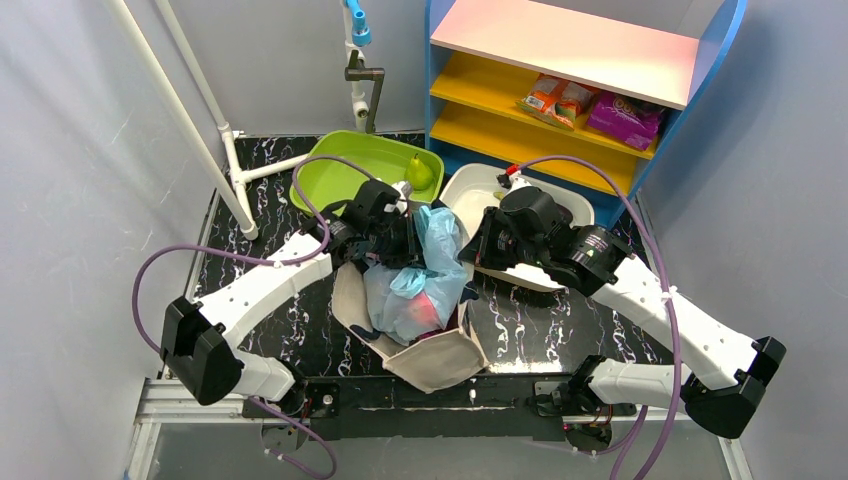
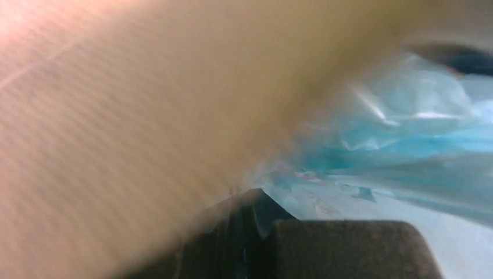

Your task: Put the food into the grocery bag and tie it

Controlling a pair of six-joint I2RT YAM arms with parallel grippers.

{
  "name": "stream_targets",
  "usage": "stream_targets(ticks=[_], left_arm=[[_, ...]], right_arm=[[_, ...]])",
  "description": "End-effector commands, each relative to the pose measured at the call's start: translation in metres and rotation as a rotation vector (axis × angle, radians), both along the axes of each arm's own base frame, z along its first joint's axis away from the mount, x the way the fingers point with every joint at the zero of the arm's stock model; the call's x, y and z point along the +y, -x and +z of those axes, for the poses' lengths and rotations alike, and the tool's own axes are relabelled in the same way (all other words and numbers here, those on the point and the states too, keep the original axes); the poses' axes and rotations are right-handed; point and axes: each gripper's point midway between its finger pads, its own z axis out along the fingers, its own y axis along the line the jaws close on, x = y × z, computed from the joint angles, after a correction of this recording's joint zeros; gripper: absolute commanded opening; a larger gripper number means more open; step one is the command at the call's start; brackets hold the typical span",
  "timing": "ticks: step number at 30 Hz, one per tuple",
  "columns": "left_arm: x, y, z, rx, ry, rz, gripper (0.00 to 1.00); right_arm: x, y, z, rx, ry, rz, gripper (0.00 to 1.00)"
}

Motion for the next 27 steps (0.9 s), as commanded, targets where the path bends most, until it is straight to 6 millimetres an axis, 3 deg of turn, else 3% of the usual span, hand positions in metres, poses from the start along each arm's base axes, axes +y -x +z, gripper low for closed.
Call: stream_targets(ticks=[1, 6, 11, 17, 22, 27], left_arm=[[0.024, 0.039, -0.060, 0.122, -0.165, -0.046, 0.00], [0.025, 0.068, -0.095, 0.208, -0.273, -0.132, 0.00], [0.022, 0.092, -0.100, 0.236, -0.369, -0.228, 0.00], [0.040, 0.092, -0.062, 0.170, -0.428, -0.189, 0.00], [0.057, 0.091, -0.023, 0.104, -0.435, -0.157, 0.33], [0.070, 0.093, 0.016, 0.047, -0.419, -0.138, 0.56]], right_arm=[[0.006, -0.006, 0.050, -0.123, -0.144, -0.003, 0.01], [0.002, -0.009, 0.054, -0.151, -0.140, -0.023, 0.01], [-0.002, -0.013, 0.059, -0.183, -0.135, -0.034, 0.01], [-0.005, -0.011, 0.056, -0.177, -0.127, -0.039, 0.01], [-0.010, -0.009, 0.052, -0.168, -0.117, -0.047, 0.01], [-0.014, -0.007, 0.046, -0.158, -0.108, -0.057, 0.01]])
